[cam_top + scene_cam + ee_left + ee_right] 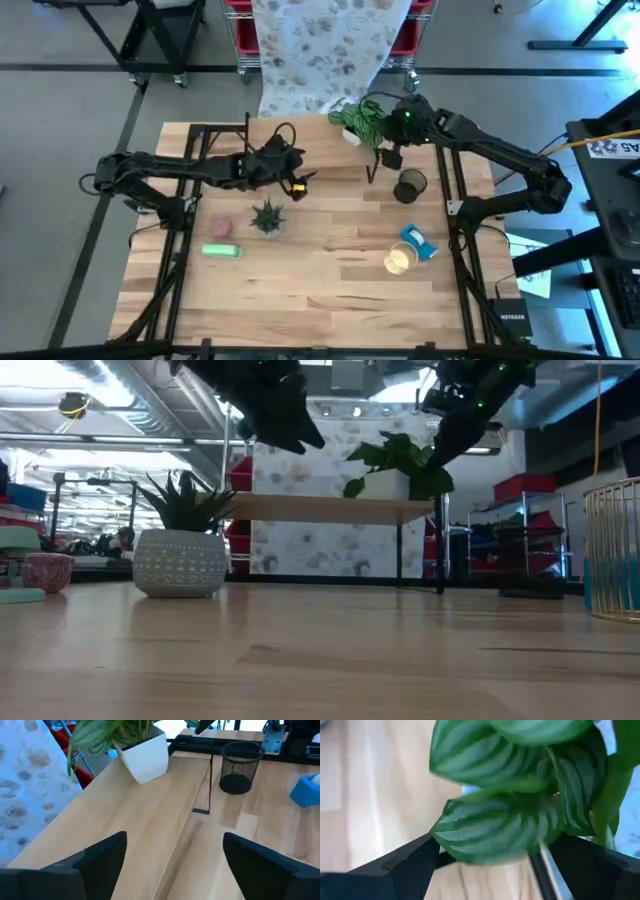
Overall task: Stock shelves
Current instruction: Remove the potted plant on the shelf
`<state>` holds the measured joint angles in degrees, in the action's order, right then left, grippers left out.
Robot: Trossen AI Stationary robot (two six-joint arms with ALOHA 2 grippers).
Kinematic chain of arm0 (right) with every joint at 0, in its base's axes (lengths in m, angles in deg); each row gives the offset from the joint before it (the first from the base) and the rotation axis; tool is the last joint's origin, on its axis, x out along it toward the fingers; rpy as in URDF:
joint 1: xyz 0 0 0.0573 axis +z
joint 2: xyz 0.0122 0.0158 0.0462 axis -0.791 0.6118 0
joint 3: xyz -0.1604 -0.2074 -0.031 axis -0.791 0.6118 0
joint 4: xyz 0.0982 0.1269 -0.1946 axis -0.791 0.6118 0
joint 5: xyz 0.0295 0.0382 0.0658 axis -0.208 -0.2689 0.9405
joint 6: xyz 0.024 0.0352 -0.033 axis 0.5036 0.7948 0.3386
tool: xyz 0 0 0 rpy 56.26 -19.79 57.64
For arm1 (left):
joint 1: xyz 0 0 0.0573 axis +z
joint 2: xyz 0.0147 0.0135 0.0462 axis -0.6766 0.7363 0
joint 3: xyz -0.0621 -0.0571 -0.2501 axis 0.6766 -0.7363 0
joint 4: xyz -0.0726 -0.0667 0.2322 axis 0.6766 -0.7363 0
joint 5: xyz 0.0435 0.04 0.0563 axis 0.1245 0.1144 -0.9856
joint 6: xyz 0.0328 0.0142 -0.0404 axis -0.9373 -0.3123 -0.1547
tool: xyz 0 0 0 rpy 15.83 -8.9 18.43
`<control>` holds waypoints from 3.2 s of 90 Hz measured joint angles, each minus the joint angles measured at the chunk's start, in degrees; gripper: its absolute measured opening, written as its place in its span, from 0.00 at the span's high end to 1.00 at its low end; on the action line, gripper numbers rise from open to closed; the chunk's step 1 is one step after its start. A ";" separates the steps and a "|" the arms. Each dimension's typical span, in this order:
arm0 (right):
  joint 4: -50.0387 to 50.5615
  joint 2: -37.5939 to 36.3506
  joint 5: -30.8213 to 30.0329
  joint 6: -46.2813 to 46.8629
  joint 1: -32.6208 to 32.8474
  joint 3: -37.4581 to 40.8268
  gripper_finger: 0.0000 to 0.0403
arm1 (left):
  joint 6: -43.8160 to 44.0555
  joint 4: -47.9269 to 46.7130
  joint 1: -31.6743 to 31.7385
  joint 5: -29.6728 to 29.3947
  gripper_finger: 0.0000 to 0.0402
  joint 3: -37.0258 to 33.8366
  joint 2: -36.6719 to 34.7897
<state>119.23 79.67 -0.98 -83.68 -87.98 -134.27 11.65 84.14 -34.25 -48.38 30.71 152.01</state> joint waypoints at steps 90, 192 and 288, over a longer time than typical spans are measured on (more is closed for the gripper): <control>-10.24 6.10 20.87 1.69 0.11 -0.02 0.13 | -0.28 0.09 3.00 -0.43 0.22 0.02 4.81; -8.54 12.25 3.59 -7.45 0.04 -5.11 0.13 | -12.67 6.59 13.99 16.52 0.22 0.02 4.79; -11.16 15.47 1.51 -3.69 0.11 -5.09 0.13 | -14.53 16.19 20.16 28.65 0.22 0.02 14.05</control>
<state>108.07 95.14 0.54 -87.37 -87.87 -139.36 -2.88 100.33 -14.09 -19.73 30.72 166.06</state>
